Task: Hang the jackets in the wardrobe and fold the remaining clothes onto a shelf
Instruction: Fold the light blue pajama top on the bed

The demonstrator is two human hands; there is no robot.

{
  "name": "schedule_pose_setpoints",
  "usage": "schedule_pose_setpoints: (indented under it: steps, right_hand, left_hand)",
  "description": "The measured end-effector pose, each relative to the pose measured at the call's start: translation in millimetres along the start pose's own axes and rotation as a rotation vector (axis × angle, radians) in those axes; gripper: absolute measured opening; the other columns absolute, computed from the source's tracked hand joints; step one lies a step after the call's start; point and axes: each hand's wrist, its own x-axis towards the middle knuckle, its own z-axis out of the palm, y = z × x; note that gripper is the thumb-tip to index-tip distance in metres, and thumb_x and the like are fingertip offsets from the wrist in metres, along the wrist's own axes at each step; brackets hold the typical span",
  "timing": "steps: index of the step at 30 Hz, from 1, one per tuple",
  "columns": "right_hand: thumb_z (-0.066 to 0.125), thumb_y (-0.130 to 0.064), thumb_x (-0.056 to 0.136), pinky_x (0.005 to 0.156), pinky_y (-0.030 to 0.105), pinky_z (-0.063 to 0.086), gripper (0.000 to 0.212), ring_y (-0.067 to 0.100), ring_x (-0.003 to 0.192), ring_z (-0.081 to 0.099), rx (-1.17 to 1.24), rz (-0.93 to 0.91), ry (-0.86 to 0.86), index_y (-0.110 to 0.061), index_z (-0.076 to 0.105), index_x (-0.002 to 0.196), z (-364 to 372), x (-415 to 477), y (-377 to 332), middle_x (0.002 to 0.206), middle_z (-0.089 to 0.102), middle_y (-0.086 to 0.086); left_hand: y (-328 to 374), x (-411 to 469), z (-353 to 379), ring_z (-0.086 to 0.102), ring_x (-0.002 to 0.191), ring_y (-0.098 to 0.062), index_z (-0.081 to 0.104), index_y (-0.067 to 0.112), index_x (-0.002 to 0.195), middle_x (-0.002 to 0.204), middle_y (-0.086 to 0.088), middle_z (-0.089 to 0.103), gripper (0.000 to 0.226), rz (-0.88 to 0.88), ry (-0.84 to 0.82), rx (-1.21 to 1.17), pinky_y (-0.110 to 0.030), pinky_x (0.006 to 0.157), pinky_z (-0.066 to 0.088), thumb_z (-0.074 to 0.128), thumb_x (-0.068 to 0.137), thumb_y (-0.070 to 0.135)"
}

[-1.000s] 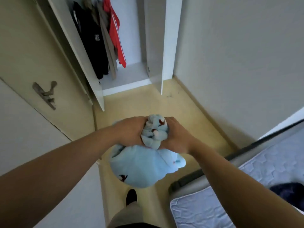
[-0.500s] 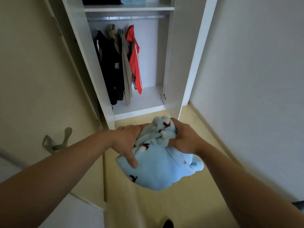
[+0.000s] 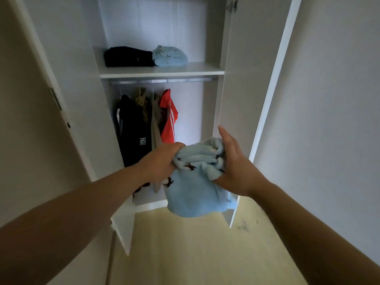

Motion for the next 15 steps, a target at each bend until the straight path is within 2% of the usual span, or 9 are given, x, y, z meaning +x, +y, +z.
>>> schedule_pose_setpoints:
  steps: [3, 6, 9, 11, 13, 15]
  right_hand:
    - [0.07, -0.049, 0.087, 0.102, 0.042, 0.052, 0.105, 0.036, 0.125, 0.057, -0.161, -0.083, 0.065, -0.043, -0.008, 0.157, -19.4, 85.1, 21.2, 0.168, 0.004, 0.004]
    - [0.069, -0.04, 0.088, 0.097, 0.043, 0.051, 0.097, 0.042, 0.115, 0.061, -0.269, -0.071, 0.102, -0.04, 0.003, 0.158, -42.7, 174.8, 42.0, 0.164, 0.012, 0.013]
    - [0.068, -0.034, 0.085, 0.099, 0.043, 0.048, 0.079, 0.04, 0.119, 0.054, -0.316, -0.073, 0.123, -0.03, 0.027, 0.153, -70.1, 265.1, 63.3, 0.144, 0.042, 0.016]
    - [0.067, -0.029, 0.084, 0.09, 0.035, 0.046, 0.063, 0.037, 0.111, 0.054, -0.363, -0.124, 0.154, -0.022, 0.041, 0.141, -84.2, 320.7, 78.7, 0.123, 0.056, 0.012]
    - [0.068, -0.025, 0.084, 0.08, 0.031, 0.039, 0.052, 0.034, 0.1, 0.054, -0.375, -0.151, 0.194, -0.017, 0.046, 0.131, -94.9, 372.0, 91.8, 0.106, 0.054, 0.006]
    - [0.069, -0.022, 0.083, 0.077, 0.03, 0.035, 0.049, 0.027, 0.092, 0.048, -0.38, -0.161, 0.266, -0.017, 0.047, 0.126, -103.2, 420.6, 105.1, 0.1, 0.046, 0.0]
  left_hand:
    - [-16.0, 79.5, -42.3, 0.061, 0.108, -0.027, 0.058, 0.016, 0.13, 0.117, -0.003, 0.065, 0.042, 0.052, 0.105, 0.18, -0.048, 0.087, 0.052, 0.061, 0.09, 0.004]
    - [-33.5, 148.8, -82.4, 0.053, 0.118, -0.031, 0.051, 0.017, 0.141, 0.127, -0.006, 0.059, 0.06, 0.037, 0.227, 0.383, -0.052, 0.092, 0.05, 0.064, 0.084, 0.004]
    - [-53.3, 216.3, -120.2, 0.046, 0.124, -0.032, 0.045, 0.018, 0.147, 0.134, -0.008, 0.054, 0.07, 0.02, 0.307, 0.478, -0.051, 0.097, 0.047, 0.068, 0.082, 0.007]
    - [-71.0, 261.6, -144.4, 0.047, 0.126, -0.031, 0.046, 0.018, 0.146, 0.136, -0.008, 0.054, 0.065, 0.059, 0.339, 0.464, -0.052, 0.097, 0.046, 0.068, 0.086, 0.01]
    - [-90.1, 304.8, -168.2, 0.048, 0.125, -0.031, 0.049, 0.017, 0.144, 0.134, -0.008, 0.055, 0.062, 0.099, 0.383, 0.473, -0.052, 0.096, 0.046, 0.067, 0.086, 0.009]
    - [-108.1, 347.4, -192.3, 0.048, 0.12, -0.029, 0.05, 0.02, 0.141, 0.128, -0.005, 0.057, 0.063, 0.133, 0.443, 0.512, -0.048, 0.09, 0.047, 0.067, 0.083, 0.004]
